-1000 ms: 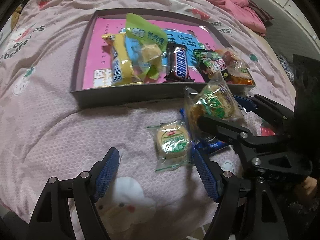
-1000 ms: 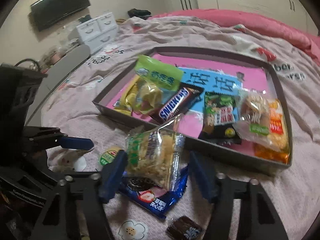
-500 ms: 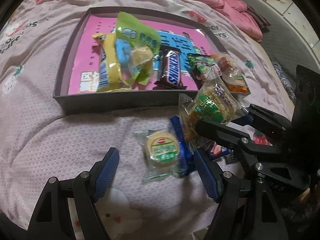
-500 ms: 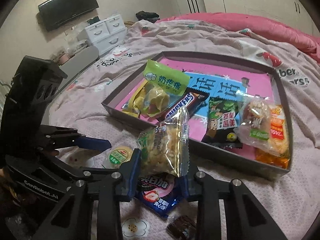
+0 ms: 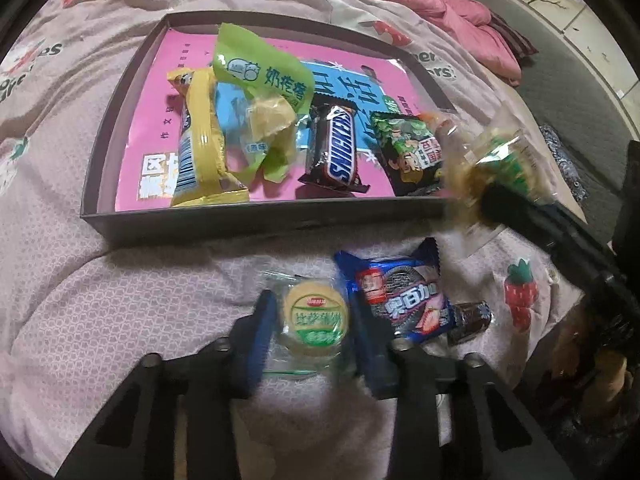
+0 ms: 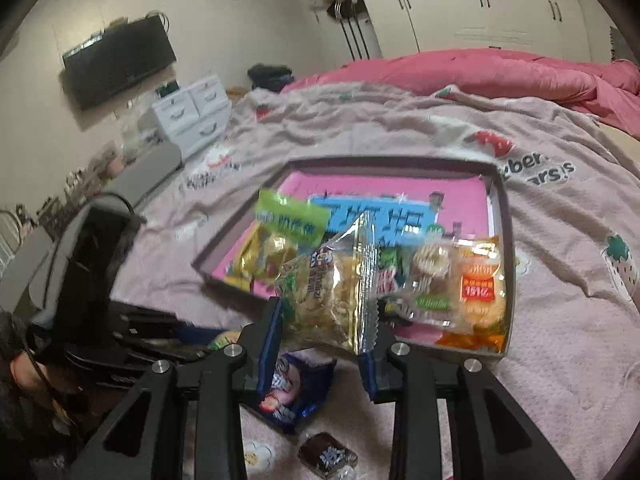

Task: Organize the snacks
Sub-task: 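Carry the cracker pack and biscuit bag over the tray and lower them in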

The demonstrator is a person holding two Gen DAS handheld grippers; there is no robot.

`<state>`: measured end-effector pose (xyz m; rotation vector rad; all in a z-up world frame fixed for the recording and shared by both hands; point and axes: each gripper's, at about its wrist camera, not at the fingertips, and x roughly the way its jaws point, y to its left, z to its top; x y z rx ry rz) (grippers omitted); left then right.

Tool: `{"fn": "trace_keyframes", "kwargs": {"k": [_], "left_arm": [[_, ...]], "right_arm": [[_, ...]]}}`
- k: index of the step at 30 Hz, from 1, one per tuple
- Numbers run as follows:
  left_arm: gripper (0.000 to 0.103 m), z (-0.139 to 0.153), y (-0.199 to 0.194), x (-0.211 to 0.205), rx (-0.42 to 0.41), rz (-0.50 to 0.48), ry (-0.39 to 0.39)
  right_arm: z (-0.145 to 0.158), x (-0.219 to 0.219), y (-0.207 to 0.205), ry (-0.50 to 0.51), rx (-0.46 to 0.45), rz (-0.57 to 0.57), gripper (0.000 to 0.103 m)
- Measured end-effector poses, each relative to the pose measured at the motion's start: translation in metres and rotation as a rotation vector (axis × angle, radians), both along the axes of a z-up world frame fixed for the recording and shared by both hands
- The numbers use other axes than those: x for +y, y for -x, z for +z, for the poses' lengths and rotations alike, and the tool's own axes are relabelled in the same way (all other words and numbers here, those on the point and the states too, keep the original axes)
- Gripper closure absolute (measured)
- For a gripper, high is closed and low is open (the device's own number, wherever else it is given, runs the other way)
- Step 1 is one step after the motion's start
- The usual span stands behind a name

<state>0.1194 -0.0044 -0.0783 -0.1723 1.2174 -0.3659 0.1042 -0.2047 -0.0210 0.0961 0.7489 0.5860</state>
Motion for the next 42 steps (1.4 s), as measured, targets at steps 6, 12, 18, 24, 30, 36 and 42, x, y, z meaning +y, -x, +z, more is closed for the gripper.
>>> {"fn": "trace_keyframes", "kwargs": {"k": [6, 12, 18, 24, 30, 36, 42], "left_arm": [[0.069, 0.004, 0.003, 0.005, -0.009, 0.018, 0.013], [0.069, 0.025, 0.009, 0.015, -0.061, 0.04, 0.008], [0.069, 0.054, 0.007, 0.022, -0.151, 0.075, 0.002], [0.069, 0.073, -0.006, 0.019, -0.226, 0.094, -0.034], [0.069, 0.075, -0.02, 0.012, -0.254, 0.098, -0.061], [0.069, 0.07, -0.029, 0.006, -0.265, 0.097, -0.091], [0.069, 0.06, -0.035, 0.003, -0.257, 0.097, -0.1]], "right_arm": [[0.01, -0.007, -0.001, -0.038, -0.035, -0.037, 0.069], [0.016, -0.008, -0.003, -0.059, -0.053, -0.049, 0.069], [0.018, -0.004, -0.003, -0.057, -0.064, -0.059, 0.069], [0.019, -0.002, -0.006, -0.05, -0.074, -0.076, 0.069], [0.017, 0.002, -0.013, -0.035, -0.074, -0.088, 0.069], [0.014, 0.005, -0.018, -0.028, -0.071, -0.099, 0.069], [0.011, 0.008, -0.023, -0.017, -0.071, -0.103, 0.069]]}}
